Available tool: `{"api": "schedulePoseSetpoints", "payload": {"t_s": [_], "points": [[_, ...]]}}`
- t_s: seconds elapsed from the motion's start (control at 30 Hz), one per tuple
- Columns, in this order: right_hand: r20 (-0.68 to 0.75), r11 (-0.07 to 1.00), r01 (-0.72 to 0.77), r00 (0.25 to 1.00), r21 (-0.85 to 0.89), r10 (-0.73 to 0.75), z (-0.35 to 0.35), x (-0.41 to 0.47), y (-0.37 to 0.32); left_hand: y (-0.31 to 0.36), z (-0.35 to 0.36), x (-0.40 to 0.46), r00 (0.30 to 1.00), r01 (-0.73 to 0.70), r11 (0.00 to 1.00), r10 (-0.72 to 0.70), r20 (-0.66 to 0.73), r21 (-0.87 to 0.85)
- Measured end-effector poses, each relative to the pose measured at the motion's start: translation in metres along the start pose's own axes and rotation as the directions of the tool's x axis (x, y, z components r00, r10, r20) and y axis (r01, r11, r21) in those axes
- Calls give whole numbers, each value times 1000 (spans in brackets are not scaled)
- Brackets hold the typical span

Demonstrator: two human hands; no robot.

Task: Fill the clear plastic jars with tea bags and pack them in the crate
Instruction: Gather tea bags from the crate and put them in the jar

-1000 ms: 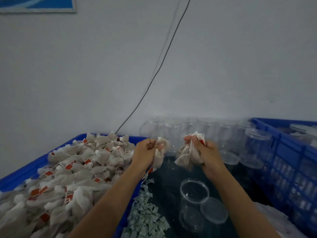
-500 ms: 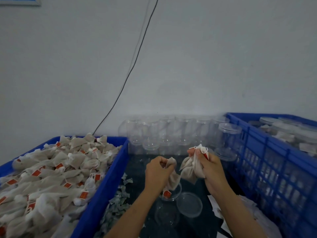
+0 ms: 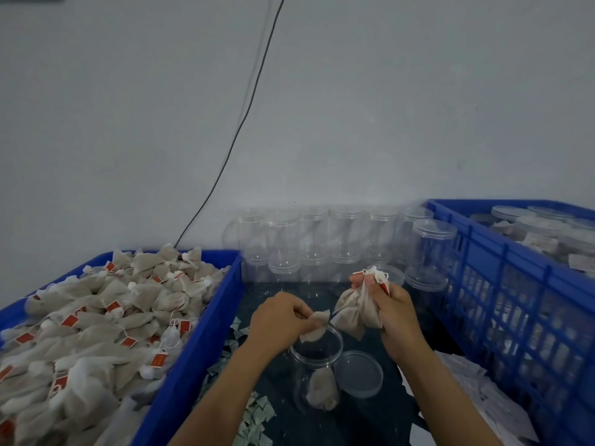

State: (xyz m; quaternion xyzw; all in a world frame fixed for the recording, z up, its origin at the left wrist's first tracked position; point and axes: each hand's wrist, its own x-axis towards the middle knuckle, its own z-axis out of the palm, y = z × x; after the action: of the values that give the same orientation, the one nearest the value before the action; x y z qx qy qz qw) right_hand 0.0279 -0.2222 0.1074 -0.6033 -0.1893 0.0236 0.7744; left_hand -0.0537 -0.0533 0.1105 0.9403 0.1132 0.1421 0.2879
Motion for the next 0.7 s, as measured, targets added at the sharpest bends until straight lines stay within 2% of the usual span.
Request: {"api": "schedulePoseSetpoints", "payload": {"t_s": [0.27,0.33,0.43,0.47,0.6,0.7], "points": [[141,994,-15,990,108,0,0,-2,-1,3,1,-4,992,-45,983,23,127,177],[185,990,-1,982,141,-26,1,0,0,2,0,-4,999,-31,996,28,39,87],[235,982,-1,971,189,-44,7,1,1,2,0,-4,981,-53,985,21,-190,-164],[246,978,-14,969,206,-38,10,1,2,2,1,-4,976,-69,964,13,-215,-255],[266,982,-60,964,178,10,23,-3,7,3,9,-6,997,-64,881,36,-69,-469],[212,990,-74,976,116,48,31,-8,13,-2,15,-10,998,12,819,25,57,-574]]}}
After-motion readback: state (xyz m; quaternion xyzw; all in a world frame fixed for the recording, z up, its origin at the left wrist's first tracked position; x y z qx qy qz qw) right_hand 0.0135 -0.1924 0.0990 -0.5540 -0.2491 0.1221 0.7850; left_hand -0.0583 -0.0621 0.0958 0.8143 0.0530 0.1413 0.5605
